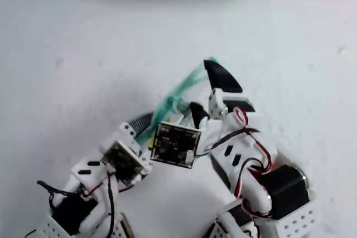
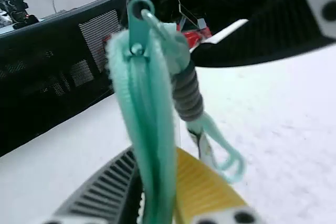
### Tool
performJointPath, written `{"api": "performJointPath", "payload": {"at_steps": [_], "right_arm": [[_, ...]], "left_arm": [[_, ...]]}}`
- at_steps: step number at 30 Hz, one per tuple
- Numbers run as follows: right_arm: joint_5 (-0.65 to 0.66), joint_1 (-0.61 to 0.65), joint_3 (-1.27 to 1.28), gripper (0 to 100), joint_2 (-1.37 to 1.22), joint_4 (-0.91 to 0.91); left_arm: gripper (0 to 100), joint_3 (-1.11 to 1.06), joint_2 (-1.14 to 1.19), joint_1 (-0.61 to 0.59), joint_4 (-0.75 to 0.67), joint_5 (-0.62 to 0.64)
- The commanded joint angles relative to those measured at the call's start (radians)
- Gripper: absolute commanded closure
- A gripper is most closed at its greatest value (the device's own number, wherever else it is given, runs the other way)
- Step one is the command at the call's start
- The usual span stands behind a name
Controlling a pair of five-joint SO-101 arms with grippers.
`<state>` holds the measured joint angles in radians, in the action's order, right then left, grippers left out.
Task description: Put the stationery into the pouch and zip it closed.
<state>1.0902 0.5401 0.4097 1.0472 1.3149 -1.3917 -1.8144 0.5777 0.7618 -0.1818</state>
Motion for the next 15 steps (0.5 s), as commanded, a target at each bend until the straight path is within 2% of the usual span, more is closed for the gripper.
{"api": "performJointPath", "payload": {"at_steps": [1,5,10,13,15], "right_arm": [[-0.017,-0.008,-0.005,71.1,0.007,-0.027],[-0.02,-0.018,-0.012,71.1,0.012,-0.028],[-0.127,-0.056,-0.075,71.1,0.012,-0.031],[-0.261,-0.064,-0.153,71.2,0.012,-0.027],[-0.427,-0.059,-0.172,72.1,0.012,-0.016]], "left_arm": [[98,-0.049,-0.013,-0.061,-0.127,0.097],[98,-0.121,-0.013,-0.079,-0.164,0.103],[98,-0.118,-0.013,-0.077,-0.132,0.087],[98,-0.121,-0.013,-0.079,-0.121,0.087],[98,-0.12,-0.013,-0.079,-0.109,0.087]]}}
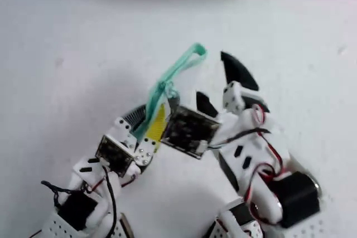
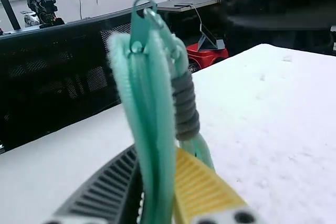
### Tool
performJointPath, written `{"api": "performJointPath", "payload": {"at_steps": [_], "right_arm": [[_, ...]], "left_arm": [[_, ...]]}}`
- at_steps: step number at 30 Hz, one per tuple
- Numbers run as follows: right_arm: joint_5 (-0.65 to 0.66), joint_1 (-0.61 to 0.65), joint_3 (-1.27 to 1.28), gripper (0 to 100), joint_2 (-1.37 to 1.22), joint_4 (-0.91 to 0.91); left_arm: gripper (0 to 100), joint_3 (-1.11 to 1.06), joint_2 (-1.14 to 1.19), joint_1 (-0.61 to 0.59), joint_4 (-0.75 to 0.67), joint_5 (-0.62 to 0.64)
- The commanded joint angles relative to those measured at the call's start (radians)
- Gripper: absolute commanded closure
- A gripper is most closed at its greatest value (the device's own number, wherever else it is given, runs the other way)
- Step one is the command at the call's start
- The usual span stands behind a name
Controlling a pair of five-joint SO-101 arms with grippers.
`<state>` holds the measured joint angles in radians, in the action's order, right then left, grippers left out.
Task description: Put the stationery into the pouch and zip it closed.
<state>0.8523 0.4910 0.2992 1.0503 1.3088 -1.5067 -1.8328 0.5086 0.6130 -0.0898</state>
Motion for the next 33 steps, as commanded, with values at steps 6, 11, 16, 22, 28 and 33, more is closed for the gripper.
{"api": "performJointPath", "payload": {"at_steps": [6,11,16,22,28,33], "right_arm": [[-0.342,0.113,0.034,78.9,0.007,0.016],[-0.348,0.209,0.126,78.9,0.007,0.001],[-0.351,0.219,0.199,79.0,-0.002,-0.105],[-0.351,0.219,0.269,79.3,-0.002,-0.209],[-0.351,0.22,0.267,79.4,-0.065,-0.245],[-0.351,0.251,0.267,88.5,-0.162,-0.298]], "left_arm": [[98,-0.005,0.005,-0.01,0.038,-0.006],[98,-0.008,0.005,-0.01,0.04,-0.006],[98,-0.003,0.005,-0.01,0.066,-0.006],[98,0.002,0.005,-0.01,0.068,-0.006],[98,0.002,0.005,-0.007,0.069,-0.006],[98,0.002,0.005,-0.005,0.069,-0.006]]}}
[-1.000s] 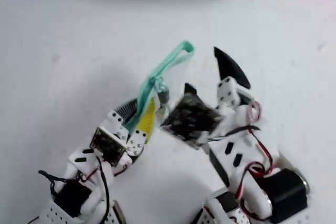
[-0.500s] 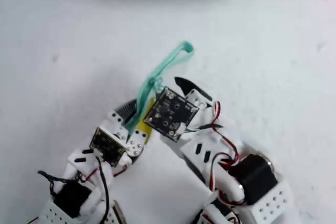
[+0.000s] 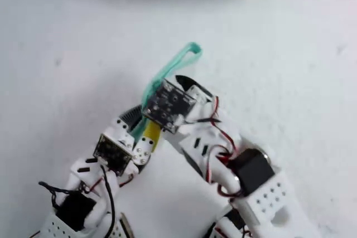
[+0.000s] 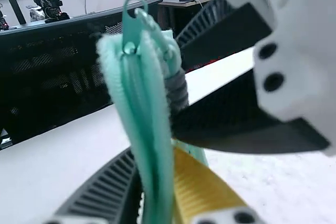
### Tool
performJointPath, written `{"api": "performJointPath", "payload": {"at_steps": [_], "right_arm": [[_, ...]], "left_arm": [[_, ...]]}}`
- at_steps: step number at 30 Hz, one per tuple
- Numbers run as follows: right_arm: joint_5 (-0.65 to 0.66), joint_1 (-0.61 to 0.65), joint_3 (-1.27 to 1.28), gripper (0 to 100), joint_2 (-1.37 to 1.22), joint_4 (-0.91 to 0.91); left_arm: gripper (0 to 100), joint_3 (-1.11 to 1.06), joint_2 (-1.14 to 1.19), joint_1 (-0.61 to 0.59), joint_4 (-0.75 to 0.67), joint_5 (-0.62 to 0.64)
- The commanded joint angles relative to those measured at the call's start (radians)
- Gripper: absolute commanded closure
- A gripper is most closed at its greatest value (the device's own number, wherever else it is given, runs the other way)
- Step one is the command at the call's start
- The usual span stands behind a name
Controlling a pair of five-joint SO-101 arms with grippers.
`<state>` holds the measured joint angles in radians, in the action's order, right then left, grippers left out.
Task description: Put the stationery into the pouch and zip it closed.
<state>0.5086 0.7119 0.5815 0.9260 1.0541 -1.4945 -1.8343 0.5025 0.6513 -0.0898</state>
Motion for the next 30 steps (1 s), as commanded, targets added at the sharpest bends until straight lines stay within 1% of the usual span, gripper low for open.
{"api": "performJointPath", "payload": {"at_steps": [1,3,5,8,13,14,19,28,30], "right_arm": [[-0.008,0.038,-0.015,92.3,-0.039,-0.058],[-0.008,0.047,-0.015,99.1,-0.028,-0.088],[-0.008,0.047,-0.018,96.7,0.007,-0.102],[-0.008,0.042,-0.061,98.2,0.068,-0.094],[-0.006,0.041,-0.155,98.1,0.104,-0.059],[-0.006,0.041,-0.173,98.1,0.104,-0.053],[-0.005,0.03,-0.249,98.1,0.104,-0.025],[0.0,0.03,-0.259,98.1,0.104,-0.007],[0.002,0.025,-0.259,98.1,0.104,0.01]], "left_arm": [[98,-0.011,0.007,0.001,0.031,-0.006],[98,-0.011,0.007,0.001,0.031,-0.006],[98,-0.011,0.005,-0.001,0.029,-0.006],[97,-0.006,0.005,-0.004,0.021,-0.006],[86,0.083,0.005,-0.016,0.097,0.003],[84,0.095,0.005,-0.024,0.104,0.005],[84,0.158,0.005,-0.051,0.11,0.06],[85,0.245,0.005,-0.051,0.115,0.06],[85,0.258,0.005,-0.047,0.141,0.06]]}}
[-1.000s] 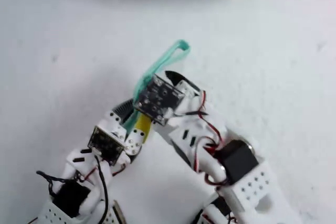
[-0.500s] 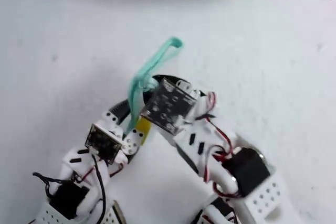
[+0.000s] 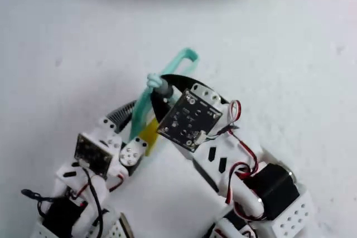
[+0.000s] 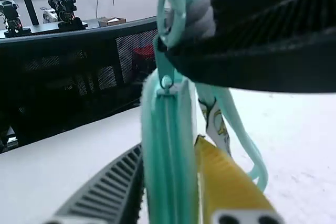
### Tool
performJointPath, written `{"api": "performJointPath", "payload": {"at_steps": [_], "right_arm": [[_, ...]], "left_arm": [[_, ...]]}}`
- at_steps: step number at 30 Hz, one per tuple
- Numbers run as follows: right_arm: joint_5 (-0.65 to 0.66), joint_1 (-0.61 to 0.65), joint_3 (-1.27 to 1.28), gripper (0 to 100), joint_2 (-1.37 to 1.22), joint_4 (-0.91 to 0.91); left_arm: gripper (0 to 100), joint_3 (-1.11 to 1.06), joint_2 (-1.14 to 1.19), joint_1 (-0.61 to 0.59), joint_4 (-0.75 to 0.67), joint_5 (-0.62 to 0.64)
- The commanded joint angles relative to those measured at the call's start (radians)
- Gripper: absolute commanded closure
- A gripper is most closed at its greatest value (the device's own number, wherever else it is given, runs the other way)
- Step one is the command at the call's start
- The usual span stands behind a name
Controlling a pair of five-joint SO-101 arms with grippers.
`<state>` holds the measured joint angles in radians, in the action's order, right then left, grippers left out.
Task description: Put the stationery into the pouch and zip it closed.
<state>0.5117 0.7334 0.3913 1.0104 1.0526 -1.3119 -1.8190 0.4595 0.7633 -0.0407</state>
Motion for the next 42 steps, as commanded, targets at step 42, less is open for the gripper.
{"api": "performJointPath", "payload": {"at_steps": [42], "right_arm": [[0.109,-0.363,-0.121,98.2,-0.232,-0.03]], "left_arm": [[98,0.112,-0.01,0.047,0.213,-0.078]]}}
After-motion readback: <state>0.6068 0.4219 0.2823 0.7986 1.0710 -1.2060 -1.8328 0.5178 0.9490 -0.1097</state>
